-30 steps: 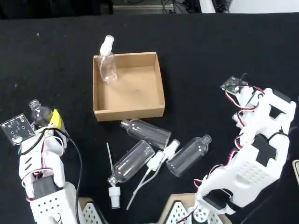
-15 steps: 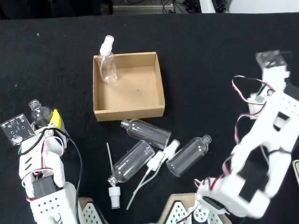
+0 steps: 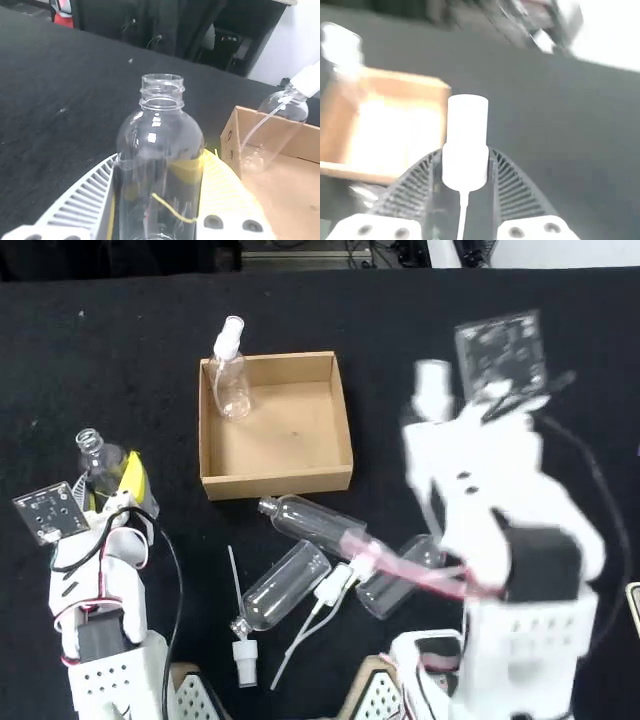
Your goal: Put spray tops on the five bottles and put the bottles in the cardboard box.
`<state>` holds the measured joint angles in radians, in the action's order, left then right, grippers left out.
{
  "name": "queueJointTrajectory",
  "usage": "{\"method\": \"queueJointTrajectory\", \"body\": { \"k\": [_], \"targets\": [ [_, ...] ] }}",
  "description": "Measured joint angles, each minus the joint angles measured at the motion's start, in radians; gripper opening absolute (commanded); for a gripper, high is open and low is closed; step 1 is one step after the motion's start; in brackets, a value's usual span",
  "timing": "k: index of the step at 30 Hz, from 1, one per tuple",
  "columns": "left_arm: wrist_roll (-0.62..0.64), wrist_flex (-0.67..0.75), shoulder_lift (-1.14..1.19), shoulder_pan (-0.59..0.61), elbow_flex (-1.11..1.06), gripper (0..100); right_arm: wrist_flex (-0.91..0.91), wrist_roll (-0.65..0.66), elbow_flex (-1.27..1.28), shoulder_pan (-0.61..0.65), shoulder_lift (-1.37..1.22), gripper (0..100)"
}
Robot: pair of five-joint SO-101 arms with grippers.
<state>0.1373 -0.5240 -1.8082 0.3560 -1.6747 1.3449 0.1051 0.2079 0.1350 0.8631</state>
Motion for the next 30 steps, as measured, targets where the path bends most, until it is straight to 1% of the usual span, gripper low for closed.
{"method": "queueJointTrajectory", "body": {
  "k": [3, 5, 7, 9, 13, 17, 22, 26, 30],
  "targets": [
    [0.0, 0.006, 0.0, -0.006, 0.0, 12, -0.091, -0.089, 0.0, 0.173, 0.02, 1.1],
    [0.0, 0.012, 0.0, -0.008, 0.0, 12, -0.181, -0.135, 0.011, 0.262, 0.02, 1.1],
    [0.0, 0.014, 0.0, -0.017, -0.002, 12, -0.299, -0.164, 0.054, 0.334, 0.02, 1.1],
    [0.0, 0.032, 0.0, -0.054, -0.002, 12, -0.433, -0.176, 0.118, 0.381, 0.025, 1.1],
    [0.0, 0.052, 0.0, -0.146, -0.003, 12, -0.687, -0.18, 0.21, 0.405, 0.025, 1.1],
    [0.008, 0.052, 0.0, -0.16, -0.003, 12, -0.85, -0.18, 0.255, 0.408, 0.025, 1.1],
    [0.009, 0.084, 0.0, -0.17, -0.003, 12, -0.937, -0.18, 0.259, 0.408, 0.025, 1.1],
    [0.009, 0.164, 0.0, -0.17, -0.003, 12, -0.95, -0.18, 0.259, 0.413, 0.025, 1.1],
    [0.009, 0.198, 0.0, -0.175, -0.003, 12, -0.95, -0.18, 0.259, 0.413, 0.025, 1.1]
  ]
}}
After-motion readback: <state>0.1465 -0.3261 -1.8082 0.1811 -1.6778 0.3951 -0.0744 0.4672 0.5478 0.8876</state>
